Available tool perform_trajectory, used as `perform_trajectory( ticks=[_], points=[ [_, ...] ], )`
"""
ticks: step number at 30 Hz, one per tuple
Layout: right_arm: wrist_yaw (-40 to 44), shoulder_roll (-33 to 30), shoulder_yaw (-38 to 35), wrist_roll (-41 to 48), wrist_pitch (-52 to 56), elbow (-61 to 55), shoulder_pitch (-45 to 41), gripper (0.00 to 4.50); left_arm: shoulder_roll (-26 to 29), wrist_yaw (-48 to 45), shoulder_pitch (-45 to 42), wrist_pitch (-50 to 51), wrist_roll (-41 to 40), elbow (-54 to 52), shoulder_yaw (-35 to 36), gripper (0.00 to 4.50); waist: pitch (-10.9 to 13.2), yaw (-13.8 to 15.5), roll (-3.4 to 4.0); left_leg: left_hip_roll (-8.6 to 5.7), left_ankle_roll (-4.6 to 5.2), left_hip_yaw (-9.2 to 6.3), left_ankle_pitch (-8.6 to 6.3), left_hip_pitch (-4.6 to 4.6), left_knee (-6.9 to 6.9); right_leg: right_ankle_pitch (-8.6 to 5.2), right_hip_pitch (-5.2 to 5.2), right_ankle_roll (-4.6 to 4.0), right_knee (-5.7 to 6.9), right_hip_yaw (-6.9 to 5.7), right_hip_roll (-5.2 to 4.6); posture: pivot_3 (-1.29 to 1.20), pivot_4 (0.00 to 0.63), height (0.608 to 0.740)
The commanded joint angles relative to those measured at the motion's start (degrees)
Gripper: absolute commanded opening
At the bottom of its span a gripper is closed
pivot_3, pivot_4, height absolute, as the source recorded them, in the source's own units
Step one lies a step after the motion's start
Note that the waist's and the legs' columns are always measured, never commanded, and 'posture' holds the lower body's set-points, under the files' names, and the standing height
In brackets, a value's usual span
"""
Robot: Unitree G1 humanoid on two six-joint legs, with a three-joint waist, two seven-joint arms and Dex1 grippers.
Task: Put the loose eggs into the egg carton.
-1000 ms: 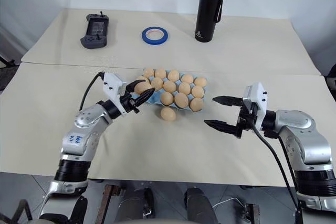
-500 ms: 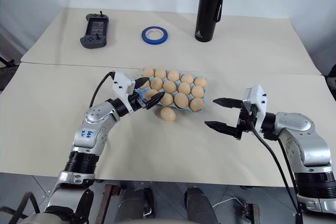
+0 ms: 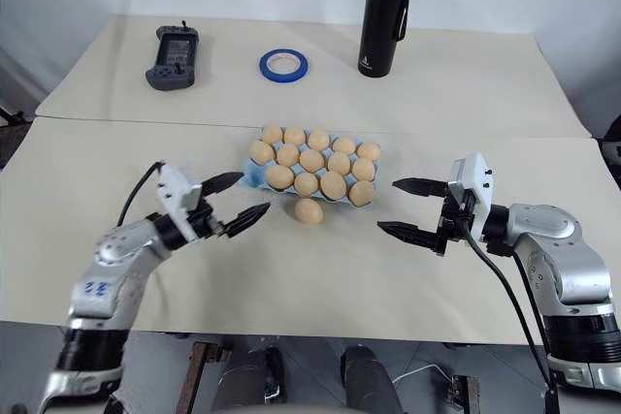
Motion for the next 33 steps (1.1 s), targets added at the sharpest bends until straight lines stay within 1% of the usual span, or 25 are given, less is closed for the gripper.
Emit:
perform_trajectory(
  ticks=[1,4,7,9,11,13,16,19,23,26,29,33],
  points=[
    [0.3,-0.8,-1.0,0.5,-0.1,-1.0,-0.7,4.50,4.3,-5.0,5.2,0.6,-4.8,-3.6,6.0,4.49,0.0,0.0,0.00,0.00,0.00,-0.01,-0.01,0.00,0.00,-0.01,0.00,-0.02,0.00,-0.01,-0.01,0.00,0.150,0.740],
    [0.4,-0.8,-1.0,0.5,-0.1,-1.0,-0.8,4.50,7.0,-7.3,8.9,0.7,-6.0,-3.4,8.6,4.49,0.0,0.1,0.00,-0.03,0.09,-0.01,-0.10,0.00,-0.04,-0.05,0.01,-0.10,-0.04,-0.04,-0.11,0.00,0.150,0.740],
    [0.3,-0.7,-0.8,0.5,0.0,-0.9,-1.2,4.50,9.2,-10.9,13.0,-0.1,-7.4,-2.8,11.9,4.49,0.0,0.1,0.00,-0.04,-0.04,-0.05,-0.35,-0.01,-0.09,-0.08,0.08,-0.17,-0.19,-0.17,-0.33,0.00,0.150,0.740],
    [0.4,-0.7,-0.7,0.4,0.0,-0.7,-1.5,4.50,10.1,-12.6,15.1,0.0,-8.5,-3.4,13.6,4.49,0.0,0.1,0.00,-0.01,-0.02,0.00,-0.42,-0.01,-0.15,-0.08,0.09,-0.21,-0.30,-0.40,-0.77,0.00,0.150,0.740],
    [0.5,-0.8,-0.7,0.4,0.0,-0.4,-1.8,4.50,10.6,-13.3,16.0,0.2,-9.3,-4.3,14.3,4.49,0.0,0.1,0.00,-0.04,-0.06,0.02,-0.44,-0.01,-0.20,-0.09,0.06,-0.23,-0.32,-0.79,-1.00,0.00,0.150,0.740],
    [0.7,-0.8,-0.7,0.3,-0.1,-0.2,-1.9,4.50,10.7,-13.5,16.1,-0.1,-9.3,-4.7,14.3,4.49,0.0,0.2,0.00,-0.04,-0.12,0.01,-0.47,-0.02,-0.21,-0.11,0.05,-0.27,-0.35,-0.92,-1.01,0.00,0.150,0.740],
    [1.0,-0.9,-0.8,0.2,-0.2,0.0,-1.9,4.50,9.8,-12.1,15.6,0.7,-9.2,-7.5,12.1,4.49,0.0,0.2,0.00,-0.04,-0.10,0.00,-0.44,-0.02,-0.23,-0.13,0.06,-0.31,-0.41,-0.99,-0.97,0.00,0.150,0.740],
    [1.1,-1.0,-1.0,0.2,-0.3,0.2,-1.9,4.50,7.1,-8.4,14.7,1.8,-7.7,-11.8,6.7,4.49,0.0,0.2,0.01,-0.03,-0.07,0.05,-0.45,-0.02,-0.27,-0.13,0.07,-0.30,-0.54,-1.00,-0.96,0.00,0.150,0.740],
    [0.8,-1.2,-1.4,0.4,-0.1,-0.6,-1.3,4.50,-2.2,2.1,10.8,2.3,-3.2,-16.5,-3.9,4.49,0.0,0.4,0.01,-0.06,-0.01,0.14,-0.48,-0.06,-0.23,-0.06,0.10,-0.16,-0.75,-0.97,-0.69,0.00,0.150,0.740],
    [0.6,-1.5,-1.9,0.6,0.1,-1.4,-0.4,4.50,-8.2,9.6,7.9,1.5,2.2,-17.0,-8.9,4.49,0.0,0.4,0.00,-0.03,0.05,0.14,-0.51,-0.17,0.06,0.02,0.13,0.04,-0.79,-0.88,-0.55,0.00,0.150,0.740],
    [0.7,-1.8,-2.2,0.7,0.0,-1.7,0.1,4.50,-11.8,16.0,6.0,1.7,7.1,-16.6,-11.8,4.49,0.0,0.2,0.00,-0.02,0.10,0.15,-0.48,-0.13,0.12,0.04,0.15,0.09,-0.76,-0.80,-0.50,0.00,0.150,0.740],
    [0.6,-2.2,-2.3,0.8,0.1,-1.8,0.1,4.50,-15.3,23.0,3.7,1.3,15.6,-14.9,-17.6,4.49,0.0,0.1,0.01,-0.02,0.13,0.20,-0.42,0.02,0.14,0.05,0.28,0.10,-0.75,-0.67,-0.45,0.00,0.150,0.740]
  ],
)
